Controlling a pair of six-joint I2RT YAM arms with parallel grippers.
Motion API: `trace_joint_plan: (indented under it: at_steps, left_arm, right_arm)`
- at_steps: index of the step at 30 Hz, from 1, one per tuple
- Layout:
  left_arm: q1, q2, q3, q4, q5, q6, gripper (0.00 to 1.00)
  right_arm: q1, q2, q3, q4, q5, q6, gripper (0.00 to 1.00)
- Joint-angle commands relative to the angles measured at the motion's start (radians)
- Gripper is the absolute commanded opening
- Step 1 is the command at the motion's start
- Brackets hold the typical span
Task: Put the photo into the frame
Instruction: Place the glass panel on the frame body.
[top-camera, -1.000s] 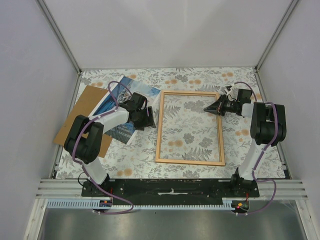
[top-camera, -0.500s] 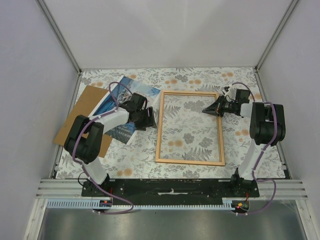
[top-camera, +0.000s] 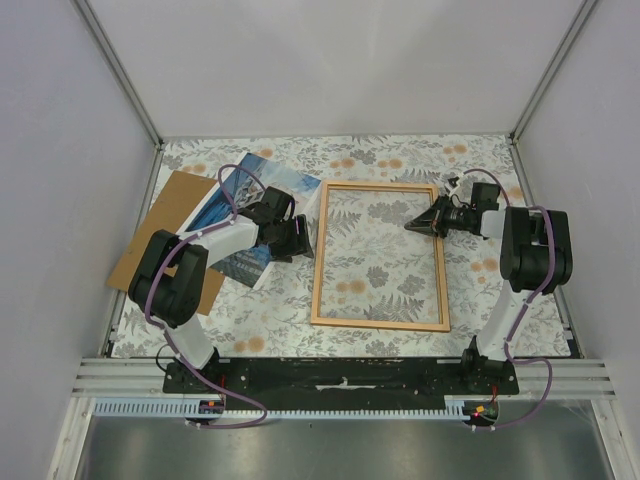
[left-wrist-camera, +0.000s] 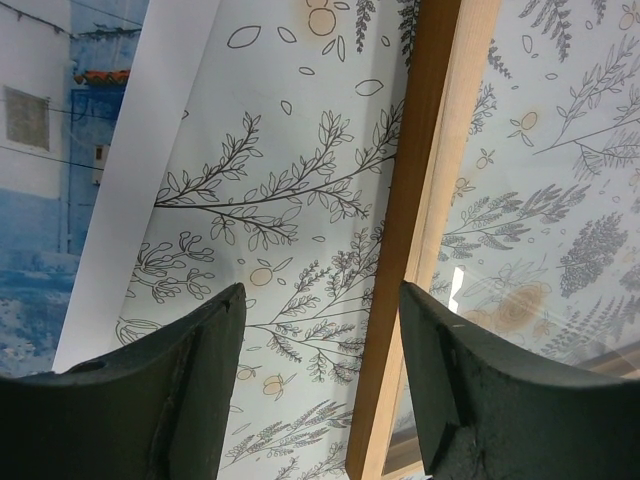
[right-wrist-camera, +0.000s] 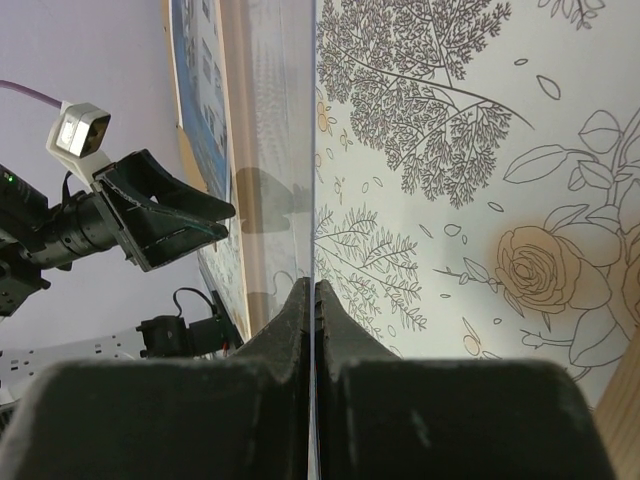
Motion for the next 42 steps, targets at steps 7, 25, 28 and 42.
trace_joint_plan:
  at_steps: [7,25,28,42]
  left_arm:
    - [-0.005,-0.011,-0.008,0.032,0.008,-0.024,0.69]
    - [-0.005,-0.004,-0.007,0.033,0.007,-0.02,0.68]
    - [-0.005,-0.004,-0.005,0.033,0.003,-0.022,0.68]
    - [-0.006,0.002,-0.003,0.033,-0.001,-0.02,0.68]
  right_arm:
    - [0.007,-0.055,-0.052,0.153,0.027,0.075,0.0]
    - [0.007,-0.055,-0.069,0.201,0.032,0.078,0.0]
    - [0.007,-0.055,-0.066,0.201,0.032,0.077,0.0]
    - [-0.007,-0.071,-0.078,0.172,0.05,0.049,0.0]
